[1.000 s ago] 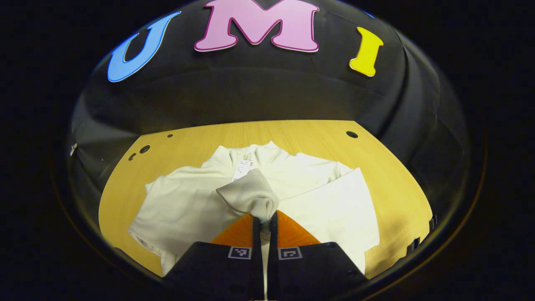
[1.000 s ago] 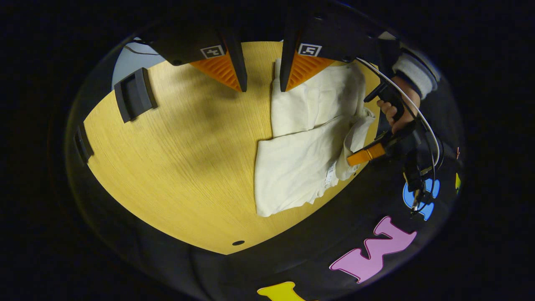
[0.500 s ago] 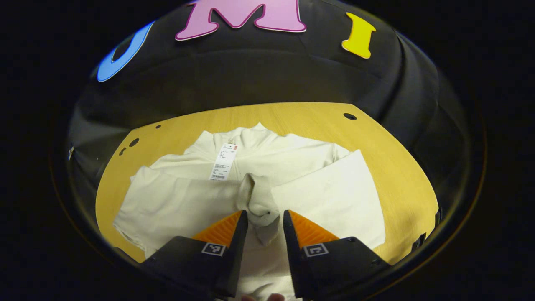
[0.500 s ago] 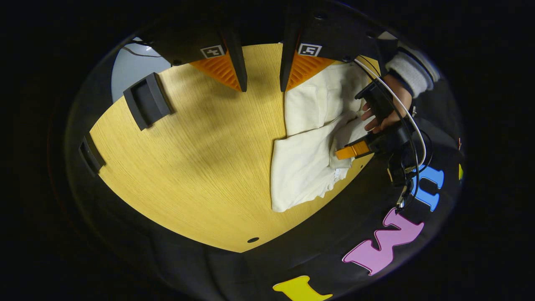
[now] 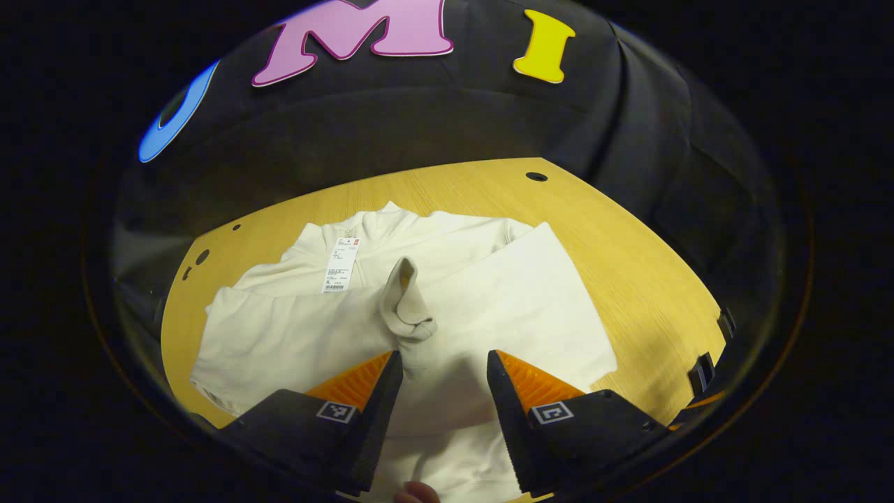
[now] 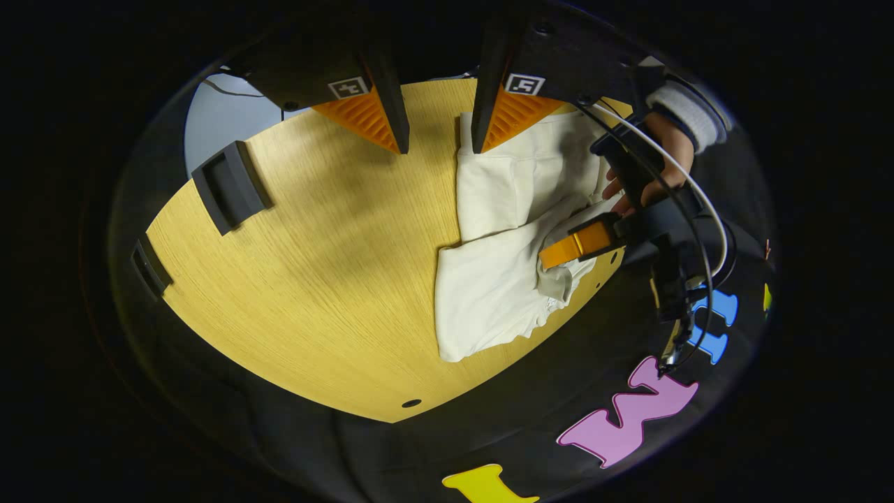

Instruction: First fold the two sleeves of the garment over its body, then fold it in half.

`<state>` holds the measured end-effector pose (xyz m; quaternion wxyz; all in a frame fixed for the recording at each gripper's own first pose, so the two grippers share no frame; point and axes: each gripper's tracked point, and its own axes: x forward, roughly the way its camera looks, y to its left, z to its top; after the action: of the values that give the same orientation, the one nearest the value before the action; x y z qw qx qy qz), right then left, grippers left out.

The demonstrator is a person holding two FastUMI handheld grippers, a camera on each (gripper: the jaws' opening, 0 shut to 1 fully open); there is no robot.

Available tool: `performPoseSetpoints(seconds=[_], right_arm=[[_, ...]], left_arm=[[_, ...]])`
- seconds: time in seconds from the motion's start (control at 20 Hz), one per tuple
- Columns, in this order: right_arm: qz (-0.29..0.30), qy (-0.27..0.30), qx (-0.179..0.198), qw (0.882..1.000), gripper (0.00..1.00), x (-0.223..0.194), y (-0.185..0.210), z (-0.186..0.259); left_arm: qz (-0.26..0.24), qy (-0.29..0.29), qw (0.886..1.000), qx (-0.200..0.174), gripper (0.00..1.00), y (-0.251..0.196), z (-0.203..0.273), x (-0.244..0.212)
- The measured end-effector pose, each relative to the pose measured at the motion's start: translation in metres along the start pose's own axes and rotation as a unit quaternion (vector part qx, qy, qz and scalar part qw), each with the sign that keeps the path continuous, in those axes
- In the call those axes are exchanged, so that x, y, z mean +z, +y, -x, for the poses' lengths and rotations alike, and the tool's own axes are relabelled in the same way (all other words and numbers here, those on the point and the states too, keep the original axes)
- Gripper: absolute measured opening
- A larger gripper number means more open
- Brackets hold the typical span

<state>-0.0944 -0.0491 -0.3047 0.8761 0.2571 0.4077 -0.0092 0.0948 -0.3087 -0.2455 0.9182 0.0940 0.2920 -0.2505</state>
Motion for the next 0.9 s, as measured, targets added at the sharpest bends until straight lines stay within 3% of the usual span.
performPoseSetpoints(seconds=[0.35,0.5,0.9], right_arm=[[0.040,0.011,0.023,0.999,0.64,-0.010,0.041,-0.013],[0.064,0.021,0.028,0.997,0.78,-0.017,0.054,-0.020],[0.096,0.028,-0.001,0.995,0.86,-0.023,0.051,-0.036]], left_arm=[[0.030,0.004,0.999,-0.035,0.76,0.019,0.078,-0.056],[0.041,0.005,0.999,-0.022,0.77,0.041,0.107,-0.080],[0.090,0.034,0.995,0.037,0.80,0.104,0.155,-0.151]])
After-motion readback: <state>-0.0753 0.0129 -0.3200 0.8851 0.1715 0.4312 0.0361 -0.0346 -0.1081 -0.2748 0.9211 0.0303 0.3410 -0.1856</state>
